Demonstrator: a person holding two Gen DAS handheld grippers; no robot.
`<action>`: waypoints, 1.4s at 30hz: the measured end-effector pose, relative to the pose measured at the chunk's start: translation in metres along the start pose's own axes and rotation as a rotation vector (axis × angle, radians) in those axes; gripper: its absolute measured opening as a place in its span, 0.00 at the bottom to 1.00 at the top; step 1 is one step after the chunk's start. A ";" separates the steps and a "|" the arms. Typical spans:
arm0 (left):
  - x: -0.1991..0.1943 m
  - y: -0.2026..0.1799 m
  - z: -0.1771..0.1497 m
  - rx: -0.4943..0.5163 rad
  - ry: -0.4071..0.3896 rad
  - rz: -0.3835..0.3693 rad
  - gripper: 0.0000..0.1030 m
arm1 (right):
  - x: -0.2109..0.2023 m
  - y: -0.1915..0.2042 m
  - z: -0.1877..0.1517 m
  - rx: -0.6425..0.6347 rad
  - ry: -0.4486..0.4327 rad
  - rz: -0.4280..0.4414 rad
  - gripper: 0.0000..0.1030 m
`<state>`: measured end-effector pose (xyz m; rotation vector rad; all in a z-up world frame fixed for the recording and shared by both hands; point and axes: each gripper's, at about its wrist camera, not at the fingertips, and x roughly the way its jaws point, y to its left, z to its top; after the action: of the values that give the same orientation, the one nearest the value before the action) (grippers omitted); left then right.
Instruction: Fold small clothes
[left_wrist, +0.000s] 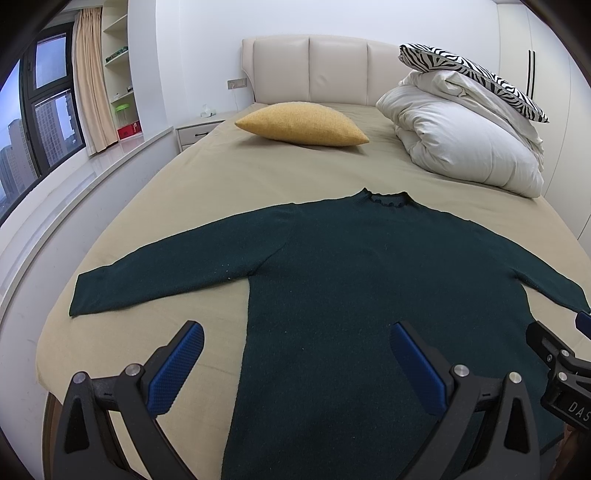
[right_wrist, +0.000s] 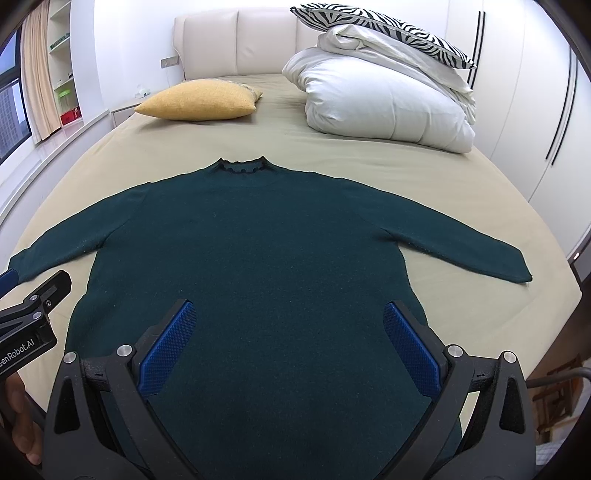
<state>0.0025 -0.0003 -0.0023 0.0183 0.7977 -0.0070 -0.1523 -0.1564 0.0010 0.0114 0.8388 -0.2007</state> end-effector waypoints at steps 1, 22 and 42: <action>0.000 0.000 0.000 0.001 0.000 0.000 1.00 | 0.000 0.000 0.000 0.000 0.000 0.000 1.00; -0.001 0.003 -0.002 0.000 0.001 0.000 1.00 | -0.001 0.002 0.002 -0.008 0.002 -0.004 1.00; -0.001 0.007 -0.010 -0.002 0.002 -0.002 1.00 | 0.001 0.004 0.003 -0.011 0.004 -0.002 1.00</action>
<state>-0.0056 0.0069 -0.0084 0.0161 0.7995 -0.0082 -0.1491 -0.1525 0.0018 0.0004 0.8441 -0.1978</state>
